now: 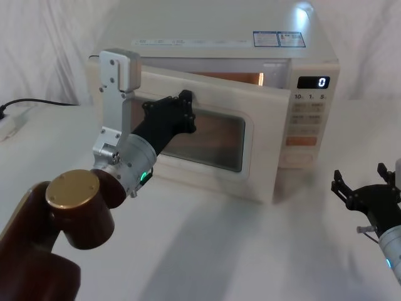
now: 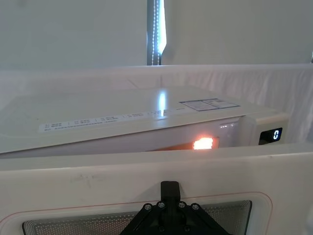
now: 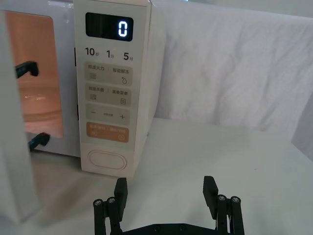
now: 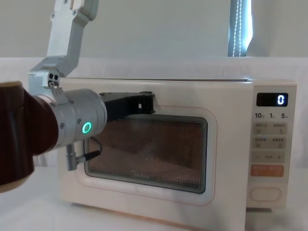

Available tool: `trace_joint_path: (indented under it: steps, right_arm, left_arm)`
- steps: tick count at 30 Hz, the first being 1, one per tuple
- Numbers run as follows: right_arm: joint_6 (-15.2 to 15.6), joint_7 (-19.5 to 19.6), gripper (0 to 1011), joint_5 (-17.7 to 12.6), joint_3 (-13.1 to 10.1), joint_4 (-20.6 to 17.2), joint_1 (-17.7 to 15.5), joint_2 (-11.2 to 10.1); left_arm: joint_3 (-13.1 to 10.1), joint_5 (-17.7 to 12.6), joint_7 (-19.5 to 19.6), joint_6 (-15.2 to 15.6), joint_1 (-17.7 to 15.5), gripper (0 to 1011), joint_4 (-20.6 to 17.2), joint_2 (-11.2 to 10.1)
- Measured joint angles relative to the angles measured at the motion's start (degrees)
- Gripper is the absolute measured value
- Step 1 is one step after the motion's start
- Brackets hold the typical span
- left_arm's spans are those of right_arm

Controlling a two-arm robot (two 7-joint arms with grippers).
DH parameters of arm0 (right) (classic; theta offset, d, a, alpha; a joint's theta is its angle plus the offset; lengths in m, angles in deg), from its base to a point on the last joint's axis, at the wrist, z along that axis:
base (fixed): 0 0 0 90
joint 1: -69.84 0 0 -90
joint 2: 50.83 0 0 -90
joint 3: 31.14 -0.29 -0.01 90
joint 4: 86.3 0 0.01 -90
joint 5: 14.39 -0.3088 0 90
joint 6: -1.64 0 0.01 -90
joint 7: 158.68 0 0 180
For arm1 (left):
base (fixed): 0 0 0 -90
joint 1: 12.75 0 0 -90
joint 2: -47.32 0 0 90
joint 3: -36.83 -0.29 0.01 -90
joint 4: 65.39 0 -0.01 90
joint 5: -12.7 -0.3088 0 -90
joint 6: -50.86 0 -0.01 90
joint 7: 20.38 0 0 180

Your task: Press the button to open the microwave door with one hand; close the microwave door with the other hand.

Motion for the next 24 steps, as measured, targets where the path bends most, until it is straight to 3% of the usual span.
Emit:
trace_joint_path:
  steps: [24]
  right_arm:
    - [0.0,0.0,1002,0.0,0.0,0.0,0.0,0.0]
  left_arm:
    - [0.7,-3.3,-0.5,-1.3,-3.9,0,6.6,4.4]
